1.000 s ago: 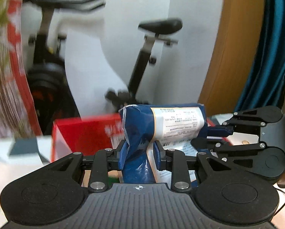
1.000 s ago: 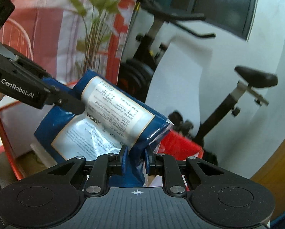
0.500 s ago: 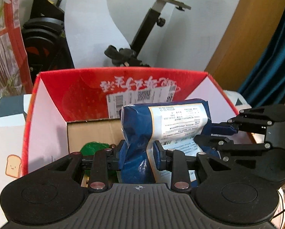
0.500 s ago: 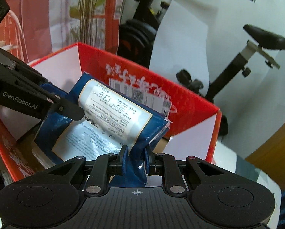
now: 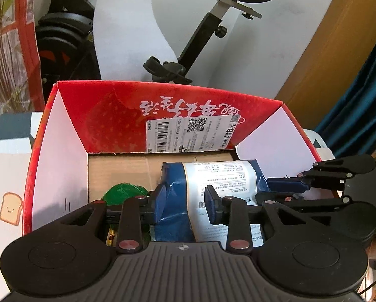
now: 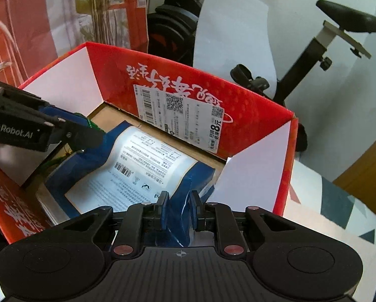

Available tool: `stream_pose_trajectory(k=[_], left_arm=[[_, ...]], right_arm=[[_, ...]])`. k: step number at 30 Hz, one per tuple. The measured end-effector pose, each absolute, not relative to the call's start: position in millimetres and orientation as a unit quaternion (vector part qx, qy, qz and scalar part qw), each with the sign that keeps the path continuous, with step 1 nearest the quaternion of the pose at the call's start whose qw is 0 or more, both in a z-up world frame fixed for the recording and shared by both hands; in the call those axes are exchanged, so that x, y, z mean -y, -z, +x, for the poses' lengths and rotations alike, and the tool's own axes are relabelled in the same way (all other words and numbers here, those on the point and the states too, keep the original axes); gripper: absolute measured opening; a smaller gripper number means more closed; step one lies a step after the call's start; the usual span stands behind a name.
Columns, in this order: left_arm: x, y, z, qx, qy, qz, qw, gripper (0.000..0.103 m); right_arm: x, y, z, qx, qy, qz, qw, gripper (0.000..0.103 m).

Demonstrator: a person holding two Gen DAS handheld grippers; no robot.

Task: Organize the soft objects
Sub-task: 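Carry the package over the red box and lower it inside, then open the left gripper to release the package into the box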

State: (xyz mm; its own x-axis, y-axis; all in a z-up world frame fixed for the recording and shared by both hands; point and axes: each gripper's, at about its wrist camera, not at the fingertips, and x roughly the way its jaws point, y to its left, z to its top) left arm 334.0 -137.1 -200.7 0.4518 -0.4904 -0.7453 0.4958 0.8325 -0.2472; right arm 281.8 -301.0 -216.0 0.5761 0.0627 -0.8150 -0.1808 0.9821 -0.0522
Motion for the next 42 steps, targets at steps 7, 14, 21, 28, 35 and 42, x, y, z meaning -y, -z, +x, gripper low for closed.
stream_pose_trajectory(k=[7,14,21,28,35,42], left_arm=[[138,202,328,-0.421,0.293,0.013,0.858,0.035],[136,204,328,-0.418,0.293,0.009,0.860,0.035],[133,202,330,-0.418,0.292,0.002,0.860,0.035],[132,202,330,-0.417,0.293,0.000,0.860,0.035],[133,201,331,-0.418,0.292,0.001,0.860,0.035],[134,202,331,-0.419,0.289,0.002,0.861,0.035]], right_arm=[[291,219,290,-0.479,-0.083,-0.086,0.870,0.016],[285,229,299,-0.513,-0.089,-0.098,0.848,0.016],[284,234,310,-0.540,-0.092,-0.100,0.831,0.015],[283,235,310,-0.542,-0.087,-0.104,0.829,0.015],[284,237,313,-0.543,-0.088,-0.104,0.828,0.015],[283,236,311,-0.540,-0.086,-0.102,0.831,0.015]])
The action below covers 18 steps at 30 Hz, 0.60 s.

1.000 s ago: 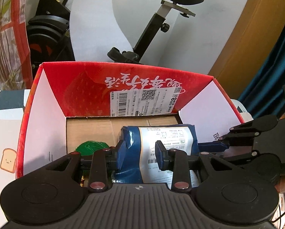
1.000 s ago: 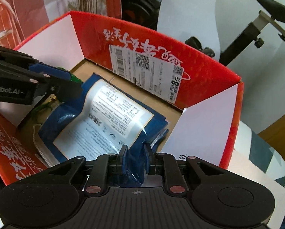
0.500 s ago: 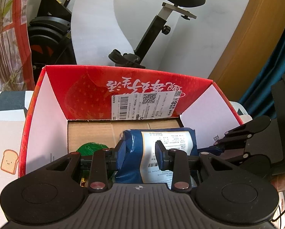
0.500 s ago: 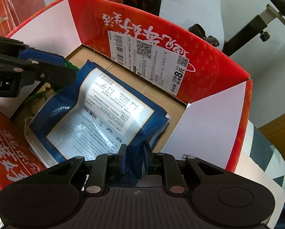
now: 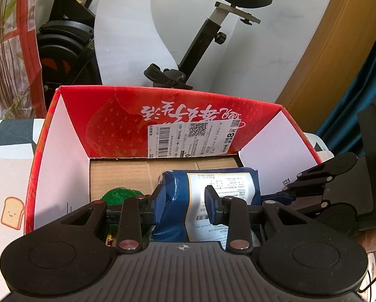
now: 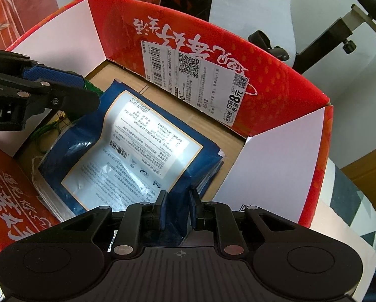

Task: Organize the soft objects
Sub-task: 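Open the left gripper to release the package into the box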

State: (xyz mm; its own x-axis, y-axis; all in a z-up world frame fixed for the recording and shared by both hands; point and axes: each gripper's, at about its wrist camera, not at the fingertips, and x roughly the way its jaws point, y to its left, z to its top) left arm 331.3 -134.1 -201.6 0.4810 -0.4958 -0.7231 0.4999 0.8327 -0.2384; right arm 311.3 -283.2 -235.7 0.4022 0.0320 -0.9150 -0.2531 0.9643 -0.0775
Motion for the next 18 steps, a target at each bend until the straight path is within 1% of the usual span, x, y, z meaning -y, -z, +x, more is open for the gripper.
stream_pose_trajectory(k=[3,7,10,11,12,13,16,18], left_arm=[[134,201,330,-0.415,0.280,0.004,0.865,0.035],[142,200,334,-0.428,0.262,0.032,0.864,0.035],[146,197,332,-0.424,0.258,0.049,0.867,0.035],[144,196,331,-0.417,0.262,0.043,0.869,0.035],[139,194,329,-0.408,0.267,0.029,0.873,0.036],[134,192,327,-0.403,0.266,0.011,0.875,0.036],[117,186,323,-0.393,0.254,-0.045,0.883,0.035],[111,178,318,-0.383,0.249,-0.054,0.888,0.035]], right_arm=[[285,231,307,-0.526,-0.086,-0.101,0.840,0.017],[291,219,296,-0.483,-0.077,-0.085,0.868,0.017],[298,207,283,-0.436,-0.069,-0.072,0.894,0.026],[302,203,278,-0.418,-0.067,-0.061,0.904,0.031],[306,199,274,-0.404,-0.059,-0.051,0.911,0.040],[309,195,269,-0.393,-0.048,-0.044,0.917,0.043],[316,182,256,-0.368,-0.039,-0.039,0.928,0.045],[318,172,246,-0.352,-0.036,-0.037,0.935,0.047]])
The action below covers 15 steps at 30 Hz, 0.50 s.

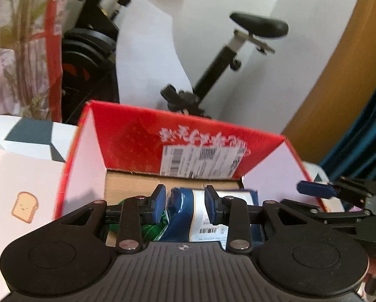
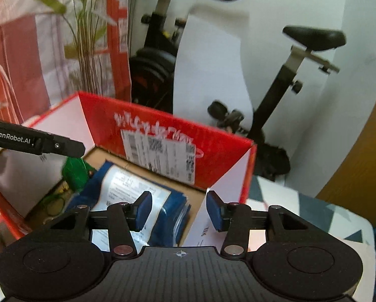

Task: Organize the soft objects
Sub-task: 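Open the left gripper to release the package into the box, then move the left gripper down to the black glove on the grey cloth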

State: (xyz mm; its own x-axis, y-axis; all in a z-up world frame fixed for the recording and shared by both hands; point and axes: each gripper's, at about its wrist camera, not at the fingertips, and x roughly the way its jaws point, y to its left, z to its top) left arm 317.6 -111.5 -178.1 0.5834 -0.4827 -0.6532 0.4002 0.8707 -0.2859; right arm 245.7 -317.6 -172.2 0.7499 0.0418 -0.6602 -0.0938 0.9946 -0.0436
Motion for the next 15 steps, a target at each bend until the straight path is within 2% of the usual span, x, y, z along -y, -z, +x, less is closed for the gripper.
stream_pose_trajectory(k=[2,4,6,10,13,14,15], left_arm=[[109,166,308,-0.363,0.245,-0.042,0.898,0.036],[104,152,294,-0.337,0.256,-0.034,0.906,0.040],[98,137,279,-0.311,0.260,-0.027,0.914,0.050],[82,113,249,-0.280,0.250,-0.001,0.927,0.058],[66,100,228,-0.265,0.241,0.021,0.933,0.072],[60,96,220,-0.259,0.239,0.028,0.935,0.080],[54,94,210,-0.254,0.238,0.034,0.937,0.091]], right_arm=[[318,159,234,-0.330,-0.036,-0.025,0.943,0.053],[318,150,222,-0.311,-0.041,-0.007,0.949,0.056],[316,143,212,-0.297,-0.044,0.008,0.954,0.068],[303,132,187,-0.279,-0.054,0.020,0.958,0.084],[296,126,164,-0.266,-0.067,0.029,0.961,0.096],[293,124,156,-0.264,-0.068,0.030,0.962,0.102],[291,123,149,-0.262,-0.069,0.029,0.962,0.102]])
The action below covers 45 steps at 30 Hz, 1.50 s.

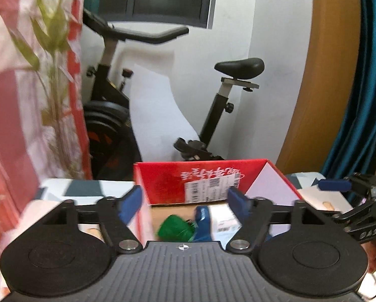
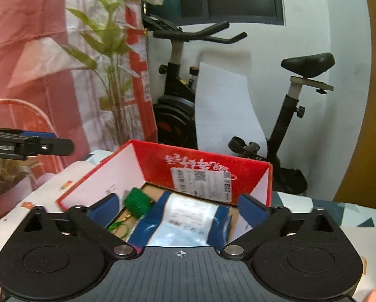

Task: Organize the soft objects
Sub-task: 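Move the left gripper down to the black glove on the grey cloth, then close the left gripper on the black glove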

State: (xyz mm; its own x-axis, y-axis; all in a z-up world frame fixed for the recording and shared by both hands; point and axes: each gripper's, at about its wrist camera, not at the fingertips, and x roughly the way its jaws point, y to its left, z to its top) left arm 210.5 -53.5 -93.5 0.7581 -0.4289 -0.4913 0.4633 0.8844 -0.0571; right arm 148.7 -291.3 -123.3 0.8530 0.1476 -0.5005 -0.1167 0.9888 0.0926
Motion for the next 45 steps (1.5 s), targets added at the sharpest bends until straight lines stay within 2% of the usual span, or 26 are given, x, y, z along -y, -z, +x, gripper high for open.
stream_pose_trajectory(k=[2,3,9,17,22,26,29,31,33,35,45], left_arm=[[41,91,197,-0.248,0.244,0.043,0.936,0.102],[36,91,190,-0.249,0.246,0.047,0.935,0.103],[10,112,153,-0.280,0.244,0.084,0.925,0.103],[-7,165,141,-0.359,0.221,0.039,0.906,0.103],[0,189,134,-0.378,0.226,0.034,0.897,0.101],[11,200,133,-0.387,0.233,0.029,0.892,0.096],[20,207,133,-0.390,0.242,0.022,0.888,0.092],[26,212,133,-0.393,0.247,0.021,0.885,0.087],[31,217,133,-0.397,0.253,0.017,0.882,0.073],[34,223,135,-0.403,0.255,0.009,0.879,0.069],[36,252,149,-0.442,0.256,-0.033,0.859,0.068]], right_arm=[[287,122,135,-0.262,-0.070,0.031,0.962,0.102],[286,122,129,-0.263,-0.069,0.035,0.962,0.103],[285,135,96,-0.260,-0.054,0.066,0.962,0.103],[282,181,75,-0.299,-0.036,0.084,0.950,0.103],[273,209,65,-0.330,-0.032,0.076,0.940,0.100],[264,228,57,-0.351,-0.040,0.070,0.933,0.093],[258,239,52,-0.362,-0.047,0.066,0.929,0.083],[257,244,51,-0.371,-0.047,0.067,0.925,0.079],[257,248,51,-0.377,-0.048,0.078,0.922,0.074],[259,252,52,-0.383,-0.048,0.088,0.918,0.068],[261,262,52,-0.388,-0.051,0.096,0.915,0.063]])
